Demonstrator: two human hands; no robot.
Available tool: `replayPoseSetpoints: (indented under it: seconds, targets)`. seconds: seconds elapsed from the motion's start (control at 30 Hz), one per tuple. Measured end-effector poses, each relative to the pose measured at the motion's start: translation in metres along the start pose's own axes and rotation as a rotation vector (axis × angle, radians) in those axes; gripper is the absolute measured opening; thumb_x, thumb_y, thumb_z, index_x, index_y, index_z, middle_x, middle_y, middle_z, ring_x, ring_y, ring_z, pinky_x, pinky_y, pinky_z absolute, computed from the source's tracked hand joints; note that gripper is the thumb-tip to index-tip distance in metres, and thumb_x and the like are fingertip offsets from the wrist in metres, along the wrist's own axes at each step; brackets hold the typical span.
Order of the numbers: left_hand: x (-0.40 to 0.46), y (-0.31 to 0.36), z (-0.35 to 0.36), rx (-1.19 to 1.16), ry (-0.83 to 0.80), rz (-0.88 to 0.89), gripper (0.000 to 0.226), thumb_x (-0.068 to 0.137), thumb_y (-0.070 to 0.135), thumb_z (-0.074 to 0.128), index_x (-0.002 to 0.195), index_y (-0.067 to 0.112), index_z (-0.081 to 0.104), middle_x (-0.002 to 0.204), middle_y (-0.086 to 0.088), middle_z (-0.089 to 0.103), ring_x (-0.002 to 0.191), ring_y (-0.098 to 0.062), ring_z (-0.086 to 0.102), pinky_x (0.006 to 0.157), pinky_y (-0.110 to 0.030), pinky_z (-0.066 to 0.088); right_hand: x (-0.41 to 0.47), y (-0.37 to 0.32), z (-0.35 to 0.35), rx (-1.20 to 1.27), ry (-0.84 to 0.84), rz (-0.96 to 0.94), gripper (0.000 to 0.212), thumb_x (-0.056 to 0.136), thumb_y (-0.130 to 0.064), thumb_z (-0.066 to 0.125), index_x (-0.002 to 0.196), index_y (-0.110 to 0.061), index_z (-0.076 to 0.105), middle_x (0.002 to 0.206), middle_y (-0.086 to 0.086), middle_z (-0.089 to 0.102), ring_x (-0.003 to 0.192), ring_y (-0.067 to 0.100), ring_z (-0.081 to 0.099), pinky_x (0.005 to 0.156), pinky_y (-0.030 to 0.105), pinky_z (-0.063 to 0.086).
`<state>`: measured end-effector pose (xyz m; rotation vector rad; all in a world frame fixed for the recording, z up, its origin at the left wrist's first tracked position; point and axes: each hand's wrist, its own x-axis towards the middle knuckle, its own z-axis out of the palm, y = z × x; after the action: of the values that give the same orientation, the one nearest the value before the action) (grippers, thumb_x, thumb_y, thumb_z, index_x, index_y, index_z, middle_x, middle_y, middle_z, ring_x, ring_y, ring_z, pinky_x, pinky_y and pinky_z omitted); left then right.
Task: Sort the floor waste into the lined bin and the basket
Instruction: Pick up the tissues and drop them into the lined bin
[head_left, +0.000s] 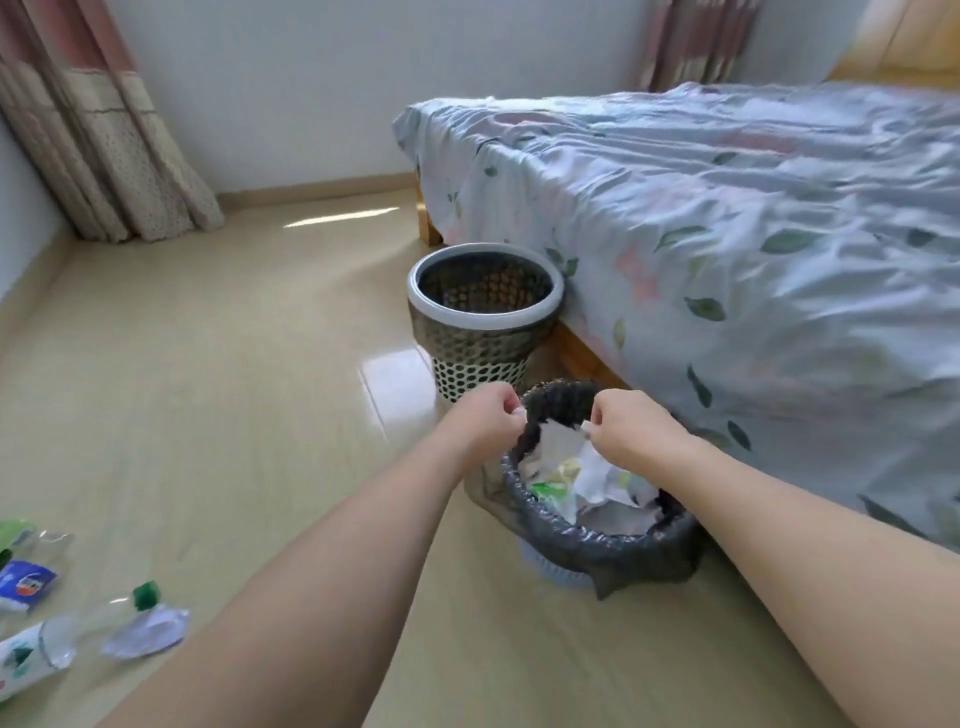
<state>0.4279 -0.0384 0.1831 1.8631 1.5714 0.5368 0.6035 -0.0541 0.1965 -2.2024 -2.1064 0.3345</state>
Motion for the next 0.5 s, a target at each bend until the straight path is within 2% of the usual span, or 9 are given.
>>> replayPoseSetpoints:
  seconds: [0.1, 0.13, 0.2, 0.23, 0.3, 0.33, 0.4, 0.5]
  targets:
    - [0.014, 0.028, 0.041, 0.111, -0.246, 0.002, 0.021, 0.088, 0.020, 0.055, 0.107, 0.011, 0.059, 0.097, -0.005, 0.067, 0.088, -0.022, 0.067, 0.078, -0.035, 0.058, -0.002, 0.049, 0.012, -0.092, -0.156, 0.075, 0.011, 0.090, -0.011, 0.047, 0.080, -0.011, 0.053, 0.082, 0.005, 0.057, 0.075, 0.024, 0.052, 0.063, 0.028, 0.041]
    - [0.016, 0.030, 0.047, 0.134, -0.273, 0.004, 0.025, 0.086, 0.018, 0.056, 0.111, 0.013, 0.058, 0.101, -0.004, 0.065, 0.089, -0.021, 0.066, 0.079, -0.035, 0.057, 0.000, 0.056, 0.013, -0.109, -0.197, 0.082, 0.018, 0.089, -0.010, 0.048, 0.071, -0.013, 0.047, 0.073, 0.002, 0.051, 0.069, 0.022, 0.050, 0.057, 0.027, 0.040]
    - [0.019, 0.028, 0.043, 0.118, -0.210, 0.003, 0.028, 0.084, 0.017, 0.054, 0.112, 0.016, 0.058, 0.103, -0.002, 0.062, 0.091, -0.019, 0.063, 0.080, -0.033, 0.057, 0.006, 0.057, 0.010, -0.113, -0.211, 0.071, 0.028, 0.088, -0.011, 0.048, 0.063, -0.018, 0.037, 0.065, -0.001, 0.042, 0.058, 0.016, 0.043, 0.048, 0.024, 0.032]
    - [0.019, 0.023, 0.036, 0.102, -0.159, -0.011, 0.027, 0.084, 0.015, 0.052, 0.110, 0.016, 0.060, 0.103, -0.002, 0.062, 0.092, -0.019, 0.062, 0.080, -0.033, 0.056, 0.010, 0.051, 0.008, -0.112, -0.194, 0.046, 0.027, 0.088, -0.011, 0.047, 0.064, -0.018, 0.038, 0.066, -0.001, 0.043, 0.058, 0.016, 0.042, 0.048, 0.024, 0.032]
    - [0.017, -0.003, 0.009, 0.093, -0.057, -0.069, 0.022, 0.085, 0.013, 0.049, 0.102, 0.016, 0.062, 0.101, -0.003, 0.064, 0.090, -0.021, 0.062, 0.079, -0.034, 0.055, 0.019, 0.023, 0.006, -0.088, -0.141, -0.023, 0.012, 0.087, -0.010, 0.046, 0.079, -0.014, 0.053, 0.080, 0.003, 0.055, 0.072, 0.021, 0.054, 0.058, 0.027, 0.041]
    - [0.014, -0.020, -0.008, 0.080, -0.021, -0.119, 0.021, 0.085, 0.011, 0.047, 0.099, 0.016, 0.062, 0.098, -0.005, 0.065, 0.087, -0.022, 0.062, 0.077, -0.034, 0.054, 0.024, 0.005, 0.009, -0.055, -0.112, -0.066, 0.013, 0.088, -0.012, 0.046, 0.092, -0.013, 0.058, 0.092, 0.005, 0.060, 0.084, 0.024, 0.059, 0.067, 0.029, 0.045]
    - [0.006, -0.060, -0.042, 0.062, 0.032, -0.219, 0.022, 0.084, 0.009, 0.045, 0.095, 0.015, 0.062, 0.095, -0.007, 0.066, 0.081, -0.024, 0.061, 0.076, -0.035, 0.054, 0.028, -0.038, 0.016, 0.010, -0.073, -0.159, 0.022, 0.091, -0.015, 0.044, 0.107, -0.012, 0.059, 0.107, 0.007, 0.062, 0.097, 0.028, 0.059, 0.080, 0.034, 0.049]
    - [-0.030, -0.136, -0.089, 0.103, 0.097, -0.376, 0.025, 0.084, 0.008, 0.043, 0.098, 0.015, 0.063, 0.098, -0.007, 0.065, 0.087, -0.026, 0.063, 0.078, -0.036, 0.054, 0.028, -0.121, 0.051, 0.043, -0.122, -0.350, 0.030, 0.092, -0.020, 0.044, 0.119, -0.014, 0.057, 0.118, 0.007, 0.060, 0.106, 0.027, 0.056, 0.089, 0.036, 0.048]
